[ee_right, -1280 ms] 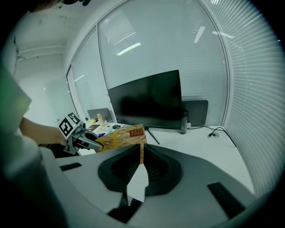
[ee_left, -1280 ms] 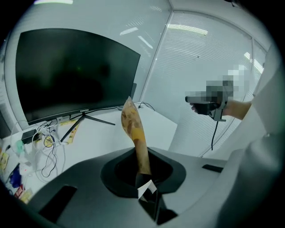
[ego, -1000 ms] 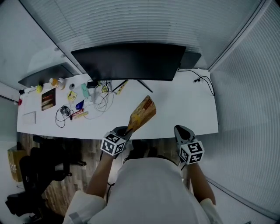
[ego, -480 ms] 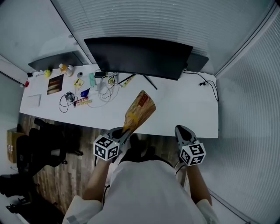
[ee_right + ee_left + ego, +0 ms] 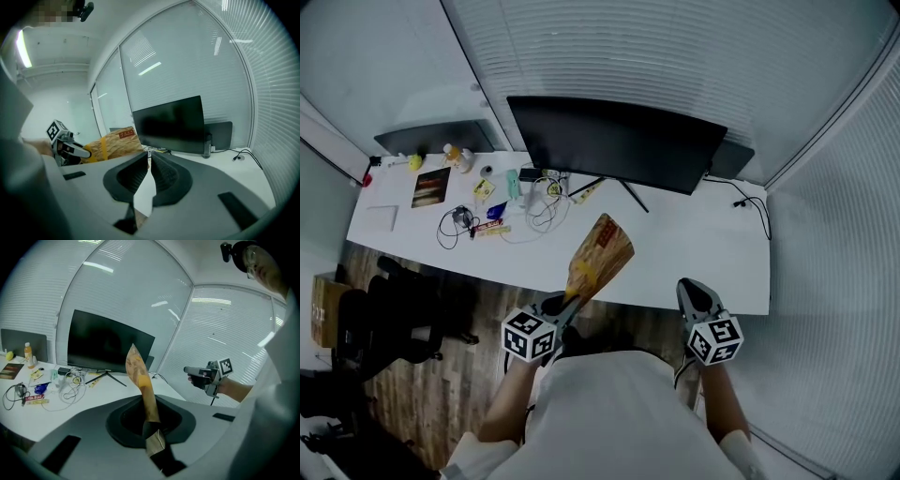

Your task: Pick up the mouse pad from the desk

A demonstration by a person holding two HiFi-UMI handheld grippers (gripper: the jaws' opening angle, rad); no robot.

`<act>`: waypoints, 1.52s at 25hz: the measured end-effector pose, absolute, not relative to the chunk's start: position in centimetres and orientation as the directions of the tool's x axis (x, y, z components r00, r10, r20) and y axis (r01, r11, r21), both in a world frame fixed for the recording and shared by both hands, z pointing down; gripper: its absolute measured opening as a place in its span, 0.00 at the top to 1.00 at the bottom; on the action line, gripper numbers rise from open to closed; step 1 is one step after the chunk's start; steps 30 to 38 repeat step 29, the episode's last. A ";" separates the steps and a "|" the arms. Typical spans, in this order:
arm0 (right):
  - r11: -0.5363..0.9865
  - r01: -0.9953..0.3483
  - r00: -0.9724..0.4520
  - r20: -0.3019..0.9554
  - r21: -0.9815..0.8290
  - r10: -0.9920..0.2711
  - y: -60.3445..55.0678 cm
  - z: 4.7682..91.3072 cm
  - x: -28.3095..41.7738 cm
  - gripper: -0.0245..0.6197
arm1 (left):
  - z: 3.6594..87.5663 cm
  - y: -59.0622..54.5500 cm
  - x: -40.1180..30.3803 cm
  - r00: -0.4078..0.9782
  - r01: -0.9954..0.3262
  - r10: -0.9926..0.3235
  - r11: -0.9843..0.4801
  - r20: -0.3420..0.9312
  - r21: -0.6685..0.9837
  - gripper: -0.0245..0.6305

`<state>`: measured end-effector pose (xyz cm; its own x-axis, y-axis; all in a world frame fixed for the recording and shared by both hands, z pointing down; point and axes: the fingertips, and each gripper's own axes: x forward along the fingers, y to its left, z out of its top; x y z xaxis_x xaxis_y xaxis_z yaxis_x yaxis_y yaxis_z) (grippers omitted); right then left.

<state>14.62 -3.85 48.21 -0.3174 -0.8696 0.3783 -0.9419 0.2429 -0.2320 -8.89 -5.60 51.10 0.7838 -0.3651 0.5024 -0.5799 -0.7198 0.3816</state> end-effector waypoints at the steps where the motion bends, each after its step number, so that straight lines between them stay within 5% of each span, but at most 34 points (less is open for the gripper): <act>1: 0.243 -0.943 -0.314 0.371 -0.226 -0.874 -4.0 47.9 14.3 0.90 | 50.7 -5.8 -9.2 0.785 -0.580 -0.370 -0.721 0.496 0.379 0.90; 38: 0.261 -0.956 -0.290 0.300 -0.133 -0.909 -7.7 43.9 9.4 0.90 | 47.0 -10.6 -15.2 0.799 -0.579 -0.428 -0.737 0.424 0.348 0.90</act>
